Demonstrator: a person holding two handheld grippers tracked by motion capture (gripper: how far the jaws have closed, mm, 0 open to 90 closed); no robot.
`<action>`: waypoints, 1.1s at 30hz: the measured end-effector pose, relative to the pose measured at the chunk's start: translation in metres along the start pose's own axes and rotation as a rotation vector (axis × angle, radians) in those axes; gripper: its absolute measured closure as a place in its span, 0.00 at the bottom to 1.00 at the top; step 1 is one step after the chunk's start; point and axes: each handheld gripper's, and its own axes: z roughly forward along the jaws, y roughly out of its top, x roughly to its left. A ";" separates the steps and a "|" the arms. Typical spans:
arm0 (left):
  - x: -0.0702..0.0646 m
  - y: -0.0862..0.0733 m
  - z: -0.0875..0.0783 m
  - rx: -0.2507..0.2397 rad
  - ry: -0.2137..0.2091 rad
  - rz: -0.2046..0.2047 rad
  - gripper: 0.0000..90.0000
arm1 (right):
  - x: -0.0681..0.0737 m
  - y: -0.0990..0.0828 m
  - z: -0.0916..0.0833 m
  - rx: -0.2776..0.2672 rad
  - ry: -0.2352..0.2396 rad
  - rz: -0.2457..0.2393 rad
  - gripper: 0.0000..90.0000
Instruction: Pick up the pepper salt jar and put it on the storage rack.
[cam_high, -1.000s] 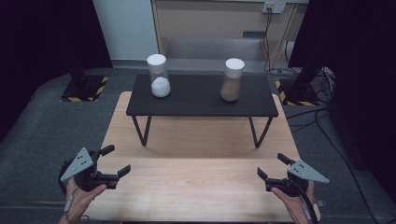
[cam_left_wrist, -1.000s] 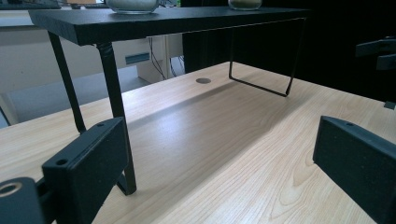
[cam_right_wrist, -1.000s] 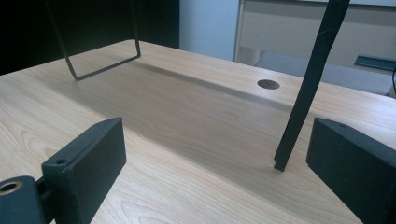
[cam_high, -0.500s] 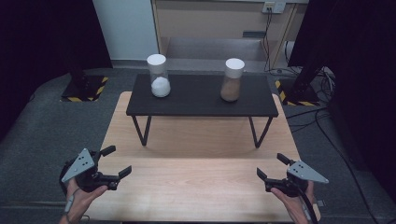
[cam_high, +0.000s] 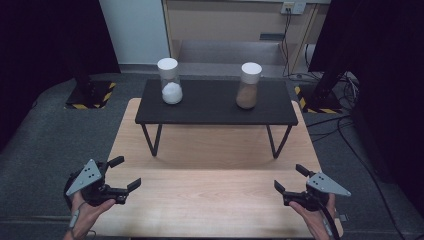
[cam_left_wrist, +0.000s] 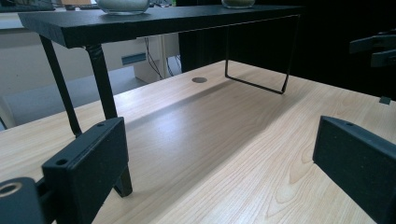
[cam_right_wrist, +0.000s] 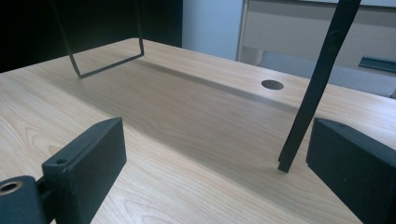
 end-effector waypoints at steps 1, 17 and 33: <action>0.000 0.000 0.000 0.000 0.000 0.000 0.02 | 0.000 0.000 0.000 0.000 0.000 0.000 0.06; -0.001 0.000 -0.002 0.002 0.006 0.002 0.02 | 0.000 0.000 0.000 -0.003 0.007 -0.002 0.06; -0.001 0.000 -0.001 0.000 0.003 0.001 0.02 | 0.000 0.000 0.001 -0.002 0.005 0.001 0.06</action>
